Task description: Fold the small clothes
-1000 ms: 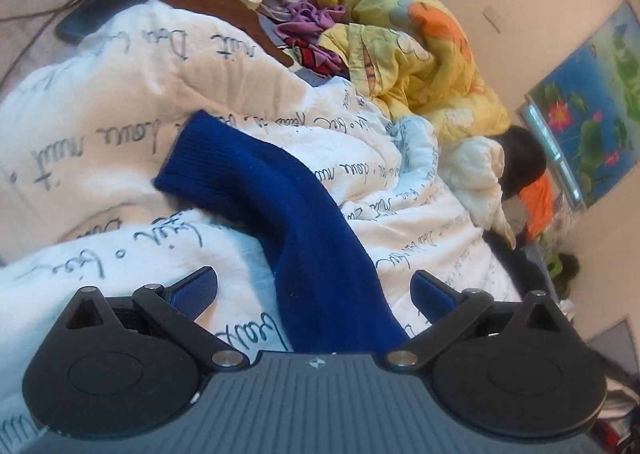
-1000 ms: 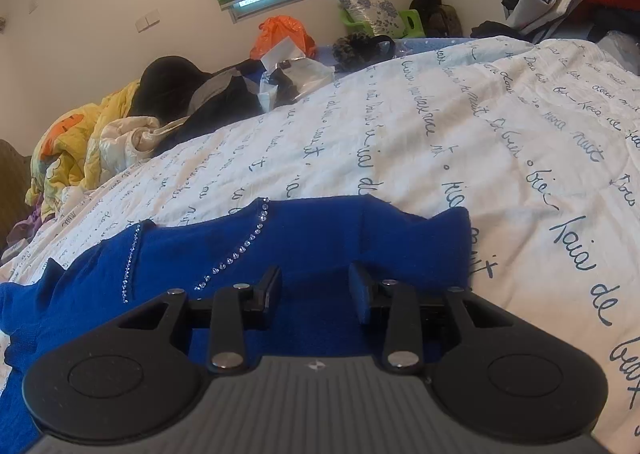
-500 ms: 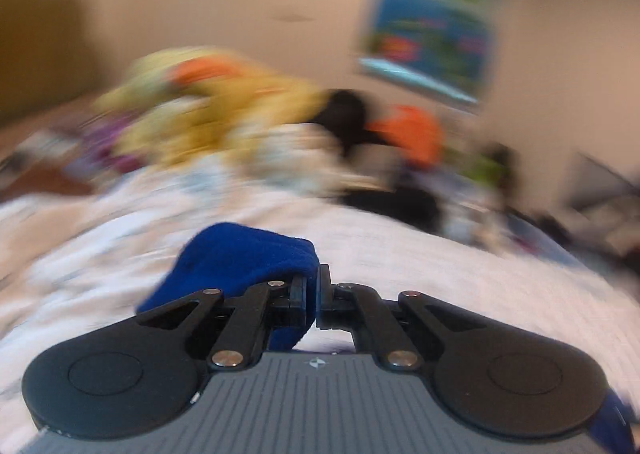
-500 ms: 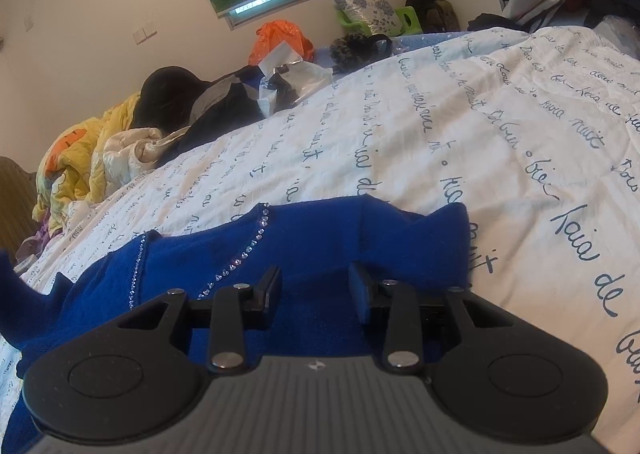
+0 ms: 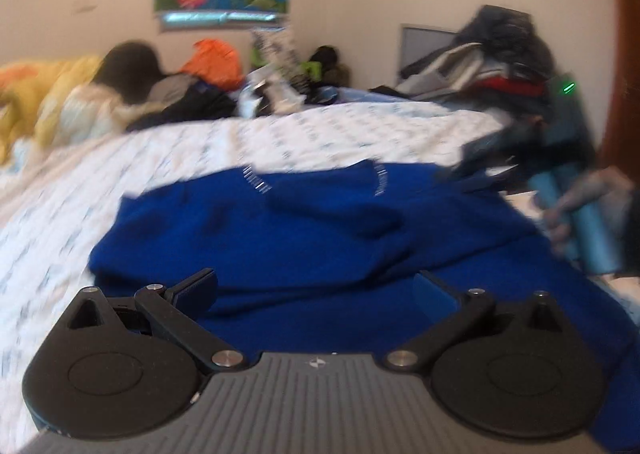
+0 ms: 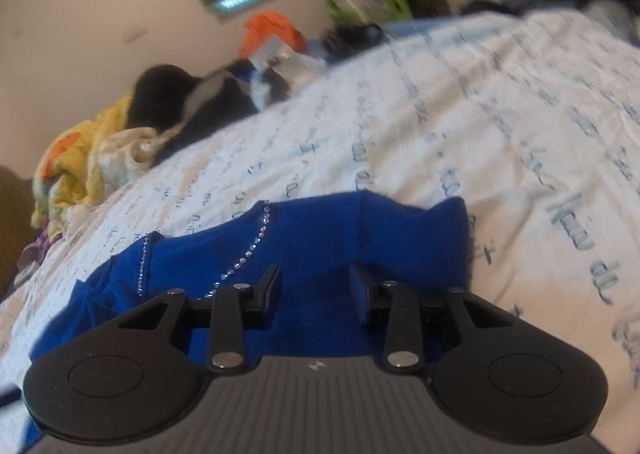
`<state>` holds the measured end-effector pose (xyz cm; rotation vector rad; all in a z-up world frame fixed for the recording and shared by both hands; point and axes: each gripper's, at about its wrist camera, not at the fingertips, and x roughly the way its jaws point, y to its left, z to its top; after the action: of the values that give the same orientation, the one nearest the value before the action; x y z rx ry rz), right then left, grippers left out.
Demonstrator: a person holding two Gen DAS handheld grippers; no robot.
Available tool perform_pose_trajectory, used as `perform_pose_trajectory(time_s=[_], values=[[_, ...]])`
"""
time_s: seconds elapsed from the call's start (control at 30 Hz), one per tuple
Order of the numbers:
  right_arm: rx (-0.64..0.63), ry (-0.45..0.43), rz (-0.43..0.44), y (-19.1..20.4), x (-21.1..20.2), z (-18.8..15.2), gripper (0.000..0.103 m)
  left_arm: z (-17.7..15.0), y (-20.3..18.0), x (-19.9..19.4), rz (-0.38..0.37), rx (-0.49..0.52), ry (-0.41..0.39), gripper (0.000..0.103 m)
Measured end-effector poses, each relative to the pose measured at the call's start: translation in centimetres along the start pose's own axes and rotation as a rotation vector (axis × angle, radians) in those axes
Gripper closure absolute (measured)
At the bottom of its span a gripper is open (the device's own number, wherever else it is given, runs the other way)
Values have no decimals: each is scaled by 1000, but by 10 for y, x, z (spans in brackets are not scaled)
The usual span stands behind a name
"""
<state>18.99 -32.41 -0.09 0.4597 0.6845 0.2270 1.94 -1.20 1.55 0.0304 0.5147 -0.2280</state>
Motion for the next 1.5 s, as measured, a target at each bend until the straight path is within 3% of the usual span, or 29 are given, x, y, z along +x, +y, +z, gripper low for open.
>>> perform_pose_trajectory(time_s=[0.07, 0.13, 0.27, 0.43, 0.5, 0.53, 0.57, 0.7, 0.9, 1.0, 1.1, 1.13, 1.17, 1.2, 1.23, 1.3, 1.33, 1.4, 1.43, 1.5], values=[[10, 23, 82, 25, -12, 2, 62, -8, 13, -1, 23, -51, 27, 1], [-176, 46, 146, 71, -18, -5, 62, -5, 24, 3, 3, -118, 51, 0], [-576, 104, 162, 156, -5, -33, 64, -2, 31, 6, 18, -170, 61, 0], [-724, 201, 99, 191, 43, -54, 65, -2, 43, 7, 19, -256, 77, 0], [-682, 217, 87, 183, 54, -53, 74, -3, 45, 7, 20, -276, 73, 0], [-630, 209, 102, 177, 53, -50, 89, -3, 45, 7, 18, -280, 70, 0], [-563, 205, 120, 170, 50, -45, 97, -4, 45, 7, 18, -280, 69, 0], [-228, 103, 240, 125, 8, -14, 97, -6, 43, 6, 12, -280, 66, 0], [141, -43, 225, 10, -67, -10, 97, -7, 44, 5, 1, -299, 58, 0], [295, -2, 179, -37, -74, -29, 93, -7, 43, 5, 0, -303, 57, 0], [371, 57, 191, -48, -67, -38, 84, -7, 42, 6, 5, -295, 62, 0], [390, 60, 216, -49, -65, -39, 70, -7, 41, 6, 7, -291, 64, 0], [414, 65, 239, -50, -62, -38, 45, -7, 40, 6, 10, -287, 65, 0], [428, 62, 253, -49, -59, -36, 35, -7, 40, 6, 12, -285, 66, 0], [433, 53, 261, -48, -57, -35, 29, -7, 40, 6, 14, -283, 67, 0], [442, 57, 249, -45, -49, -29, 29, -7, 41, 5, 18, -284, 67, 0], [447, 55, 233, -45, -46, -28, 30, -8, 41, 5, 18, -285, 68, 0], [432, 61, 184, -44, -40, -26, 67, -7, 41, 5, 20, -285, 68, 0], [415, 87, 134, -44, -34, -25, 98, -7, 41, 5, 20, -283, 69, 0], [371, 36, 114, -37, -39, -19, 98, -7, 41, 4, 19, -279, 71, 0]])
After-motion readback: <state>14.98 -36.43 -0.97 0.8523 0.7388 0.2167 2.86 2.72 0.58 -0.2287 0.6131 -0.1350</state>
